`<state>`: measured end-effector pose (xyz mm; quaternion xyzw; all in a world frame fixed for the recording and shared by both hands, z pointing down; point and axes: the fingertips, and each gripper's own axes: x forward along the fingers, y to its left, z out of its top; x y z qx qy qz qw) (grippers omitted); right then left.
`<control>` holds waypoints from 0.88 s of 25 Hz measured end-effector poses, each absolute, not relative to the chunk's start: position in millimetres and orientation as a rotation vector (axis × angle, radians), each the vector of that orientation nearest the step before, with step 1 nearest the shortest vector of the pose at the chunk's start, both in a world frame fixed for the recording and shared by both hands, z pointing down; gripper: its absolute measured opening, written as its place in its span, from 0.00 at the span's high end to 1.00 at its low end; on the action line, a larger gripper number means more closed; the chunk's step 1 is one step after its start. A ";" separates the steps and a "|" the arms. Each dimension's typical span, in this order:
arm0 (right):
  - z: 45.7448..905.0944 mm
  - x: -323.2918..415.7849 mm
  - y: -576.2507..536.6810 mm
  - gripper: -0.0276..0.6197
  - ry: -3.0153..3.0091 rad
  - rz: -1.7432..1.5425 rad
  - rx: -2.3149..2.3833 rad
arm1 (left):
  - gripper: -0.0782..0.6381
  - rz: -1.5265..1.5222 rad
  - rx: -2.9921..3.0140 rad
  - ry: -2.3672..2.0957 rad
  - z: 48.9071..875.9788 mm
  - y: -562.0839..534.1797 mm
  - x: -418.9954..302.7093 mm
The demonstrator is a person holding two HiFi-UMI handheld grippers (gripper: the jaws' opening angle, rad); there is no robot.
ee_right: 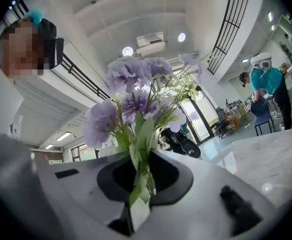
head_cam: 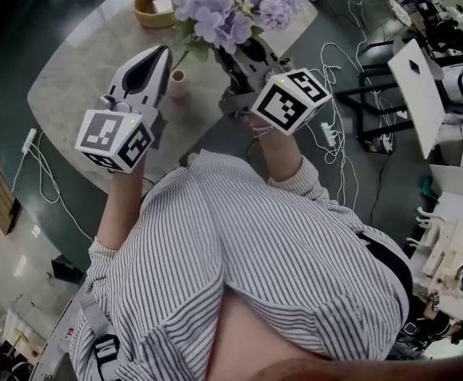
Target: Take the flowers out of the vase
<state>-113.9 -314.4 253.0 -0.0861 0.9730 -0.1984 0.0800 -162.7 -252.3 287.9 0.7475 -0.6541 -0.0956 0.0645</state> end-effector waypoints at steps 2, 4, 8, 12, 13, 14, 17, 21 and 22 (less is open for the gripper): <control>251.7 -114.9 -313.1 0.89 2.897 -0.606 -0.240 | 0.88 -0.315 2.270 -1.973 282.8 -250.8 -165.4; 252.7 -115.7 -313.0 0.89 2.885 -0.622 -0.233 | 0.88 -0.319 2.280 -1.973 280.1 -251.6 -166.9; 258.5 -117.5 -312.6 0.89 2.890 -0.635 -0.228 | 0.88 -0.331 2.272 -1.948 283.0 -252.9 -169.0; 260.5 -120.4 -315.9 0.89 2.902 -0.620 -0.231 | 0.88 -0.319 2.234 -1.922 292.9 -256.1 -174.5; 260.4 -120.8 -316.5 0.89 2.904 -0.618 -0.234 | 0.88 -0.318 2.229 -1.916 294.6 -256.4 -175.1; 260.7 -121.1 -316.9 0.89 2.906 -0.614 -0.236 | 0.88 -0.315 2.225 -1.912 296.4 -256.3 -175.6; 262.6 -123.0 -318.3 0.89 2.921 -0.595 -0.240 | 0.88 -0.300 2.220 -1.909 300.9 -256.8 -177.3; 265.9 -124.9 -319.7 0.89 2.933 -0.600 -0.235 | 0.88 -0.303 2.207 -1.913 303.6 -258.5 -180.6; 266.6 -124.8 -319.9 0.89 2.934 -0.604 -0.235 | 0.88 -0.306 2.203 -1.912 304.2 -259.0 -181.0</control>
